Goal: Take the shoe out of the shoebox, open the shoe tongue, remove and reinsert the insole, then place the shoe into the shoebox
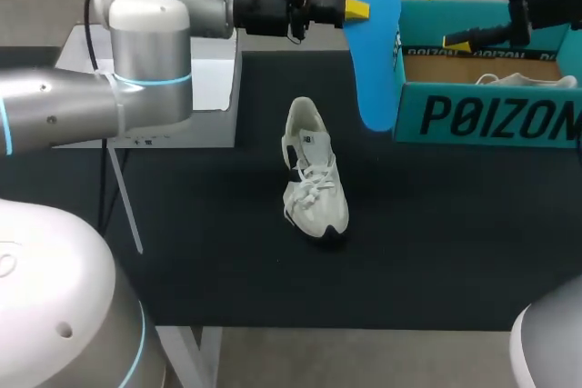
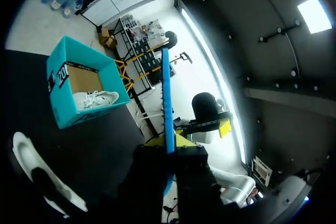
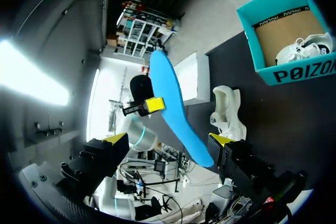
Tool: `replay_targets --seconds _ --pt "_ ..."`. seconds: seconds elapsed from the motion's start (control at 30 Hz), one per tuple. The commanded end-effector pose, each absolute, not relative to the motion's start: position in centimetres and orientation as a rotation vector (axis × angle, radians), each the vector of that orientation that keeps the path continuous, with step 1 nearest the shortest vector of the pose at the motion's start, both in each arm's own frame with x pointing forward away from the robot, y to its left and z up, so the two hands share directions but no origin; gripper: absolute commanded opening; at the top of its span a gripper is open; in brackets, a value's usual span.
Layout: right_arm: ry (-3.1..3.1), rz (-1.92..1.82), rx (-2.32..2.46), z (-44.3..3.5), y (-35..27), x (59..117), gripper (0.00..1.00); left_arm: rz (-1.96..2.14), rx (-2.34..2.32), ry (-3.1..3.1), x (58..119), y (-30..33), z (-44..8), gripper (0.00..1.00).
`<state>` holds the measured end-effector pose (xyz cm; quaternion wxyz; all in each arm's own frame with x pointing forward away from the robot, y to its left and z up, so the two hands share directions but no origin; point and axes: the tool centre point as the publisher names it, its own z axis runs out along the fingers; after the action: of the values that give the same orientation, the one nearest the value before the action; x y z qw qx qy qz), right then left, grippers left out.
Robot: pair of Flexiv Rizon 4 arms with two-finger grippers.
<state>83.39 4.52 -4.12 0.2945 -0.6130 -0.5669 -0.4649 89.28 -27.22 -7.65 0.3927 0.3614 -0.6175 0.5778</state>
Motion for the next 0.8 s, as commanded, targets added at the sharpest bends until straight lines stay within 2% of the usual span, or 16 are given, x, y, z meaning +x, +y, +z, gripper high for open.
replay_targets --seconds 0.03,0.27,0.8 --pt "-1.484 -1.267 -1.603 -4.4 4.6 83.4 1.0 1.475 0.954 -1.666 89.2 -27.2 -7.8 0.0" --pt "-1.479 -1.265 -1.61 -4.4 4.7 83.3 1.0 1.776 0.59 -2.006 89.5 -27.8 -6.6 0.0" --pt "-1.468 -1.258 -1.614 -4.5 4.9 83.4 1.0 1.807 0.555 -2.036 89.6 -27.6 -6.5 0.0"
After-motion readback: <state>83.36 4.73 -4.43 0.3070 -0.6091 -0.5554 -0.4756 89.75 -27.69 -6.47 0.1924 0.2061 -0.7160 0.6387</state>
